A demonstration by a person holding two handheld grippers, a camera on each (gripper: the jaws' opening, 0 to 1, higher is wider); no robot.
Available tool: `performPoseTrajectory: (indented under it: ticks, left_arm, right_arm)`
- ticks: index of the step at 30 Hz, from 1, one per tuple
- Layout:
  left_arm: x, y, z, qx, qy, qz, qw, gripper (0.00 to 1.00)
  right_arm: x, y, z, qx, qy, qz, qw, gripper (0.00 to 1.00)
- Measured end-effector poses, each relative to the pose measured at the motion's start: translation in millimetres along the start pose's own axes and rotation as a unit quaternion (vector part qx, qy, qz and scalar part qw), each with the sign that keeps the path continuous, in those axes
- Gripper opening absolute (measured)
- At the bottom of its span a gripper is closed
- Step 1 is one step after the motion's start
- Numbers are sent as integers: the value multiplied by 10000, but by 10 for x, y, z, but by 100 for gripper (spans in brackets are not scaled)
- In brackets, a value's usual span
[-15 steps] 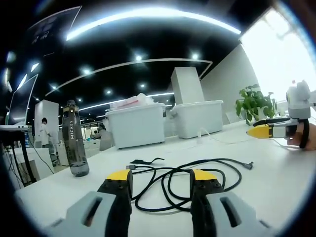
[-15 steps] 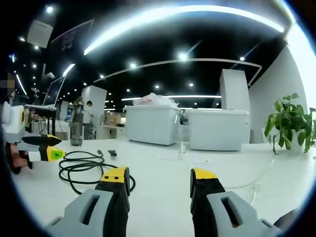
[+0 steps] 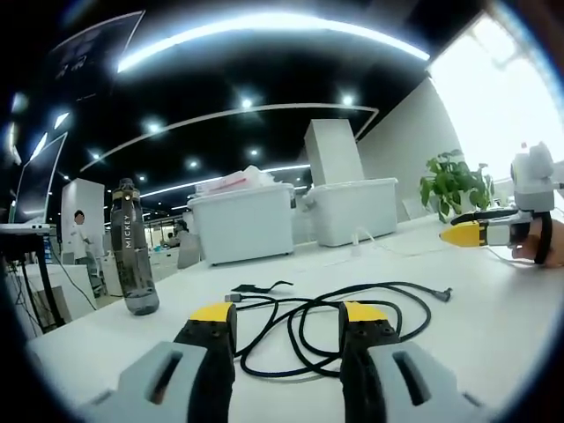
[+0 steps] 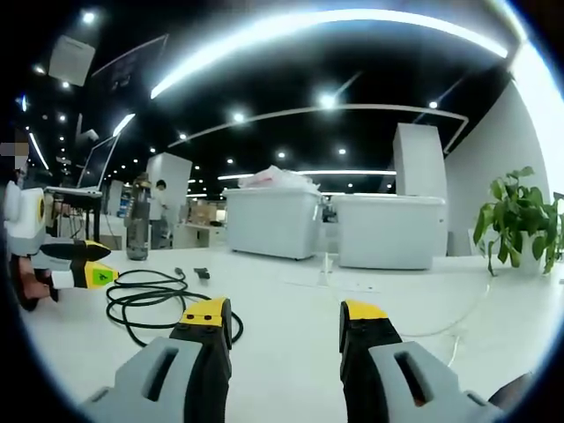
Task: Coil the Type-C to USB data cable on the desktop and secure it with Velcro straps.
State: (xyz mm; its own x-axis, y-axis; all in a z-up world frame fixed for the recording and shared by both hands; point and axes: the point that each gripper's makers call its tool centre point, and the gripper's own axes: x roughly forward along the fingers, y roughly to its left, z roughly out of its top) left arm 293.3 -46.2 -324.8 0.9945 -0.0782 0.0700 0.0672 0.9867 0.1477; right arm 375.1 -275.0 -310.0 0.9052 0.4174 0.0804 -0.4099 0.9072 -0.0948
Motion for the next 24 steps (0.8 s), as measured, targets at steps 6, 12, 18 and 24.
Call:
performPoseTrajectory:
  ticks: [6, 12, 18, 24]
  left_arm:
    - [2, -6, -1, 3, 4, -8, 10000, 47]
    - [1, -18, -5, -4, 13, -29, 10000, 47]
    - [-5, -23, -3, -8, 11, -28, 10000, 47]
    - [-14, -26, -3, -13, 12, -25, 10000, 47]
  right_arm:
    - [-3, -16, 9, 39, -17, -18, 10000, 48]
    - [20, -13, 10, 33, -9, -8, 10000, 47]
    - [4, -42, 8, 127, 2, -76, 9999, 47]
    - [-77, -30, 2, 219, -7, -120, 9997, 47]
